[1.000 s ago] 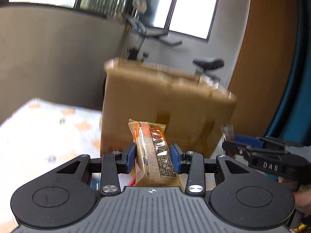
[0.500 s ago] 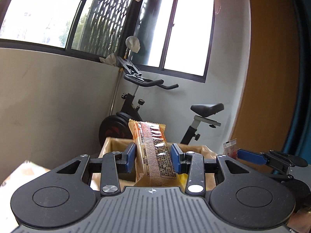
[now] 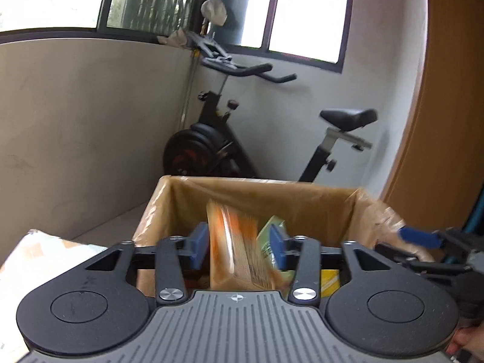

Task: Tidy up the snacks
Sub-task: 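Open both tools to release the packets and withdraw from the box, then move the left tool to the yellow candy while the right tool reaches the cracker packet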

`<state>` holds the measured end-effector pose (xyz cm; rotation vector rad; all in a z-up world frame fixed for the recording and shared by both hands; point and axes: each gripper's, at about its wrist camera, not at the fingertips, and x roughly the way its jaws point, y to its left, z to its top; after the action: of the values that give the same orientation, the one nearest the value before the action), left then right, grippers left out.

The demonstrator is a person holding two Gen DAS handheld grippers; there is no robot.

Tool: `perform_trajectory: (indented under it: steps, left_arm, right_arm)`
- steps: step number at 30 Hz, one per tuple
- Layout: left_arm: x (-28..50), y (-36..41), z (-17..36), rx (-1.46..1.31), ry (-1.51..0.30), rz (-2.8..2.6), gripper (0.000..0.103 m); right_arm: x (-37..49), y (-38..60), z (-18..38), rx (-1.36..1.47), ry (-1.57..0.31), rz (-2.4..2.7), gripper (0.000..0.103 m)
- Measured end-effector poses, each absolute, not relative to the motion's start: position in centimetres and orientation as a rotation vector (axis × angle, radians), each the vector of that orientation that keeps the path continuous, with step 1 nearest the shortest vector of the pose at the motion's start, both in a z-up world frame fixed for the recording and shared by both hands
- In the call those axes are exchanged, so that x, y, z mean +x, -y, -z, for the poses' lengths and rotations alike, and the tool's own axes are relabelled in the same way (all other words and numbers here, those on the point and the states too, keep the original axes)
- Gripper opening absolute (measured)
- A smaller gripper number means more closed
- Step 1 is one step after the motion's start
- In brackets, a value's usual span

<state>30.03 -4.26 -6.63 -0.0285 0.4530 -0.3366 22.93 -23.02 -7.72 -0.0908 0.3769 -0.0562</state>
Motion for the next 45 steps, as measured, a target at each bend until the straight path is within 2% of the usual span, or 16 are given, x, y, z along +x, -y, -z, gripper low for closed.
perform_trajectory:
  steps: [1,3,17,20,32,37,45]
  left_arm:
    - [29.7,3.9,6.8,-0.028,-0.443,0.331,0.065]
    - [29.2,3.1,7.1,-0.037,-0.427,0.335,0.070]
    - [24.6,-1.9,6.7,-0.016,-0.470,0.303,0.074]
    - [23.2,-3.6,7.5,-0.059,-0.493,0.298,0.075]
    - [18.9,-5.1,12.5,-0.024,-0.531,0.200,0.075]
    - [18.0,-4.1,14.6,-0.035,-0.579,0.158,0.084]
    - [16.5,-4.2,16.2,-0.014,-0.603,0.102,0.085]
  right_arm:
    - [22.6,23.0,7.7,-0.097,-0.372,0.050,0.062]
    - [22.0,22.8,7.5,-0.099,-0.364,0.043,0.065]
    - [15.6,21.8,6.4,0.057,-0.327,0.011,0.066]
    - [14.0,21.2,7.3,0.079,-0.345,0.009,0.069]
    - [9.1,20.2,13.9,0.187,-0.579,0.059,0.069]
    - [7.9,20.0,16.4,0.206,-0.693,0.083,0.069]
    - [5.7,19.9,18.5,0.202,-0.825,0.123,0.069]
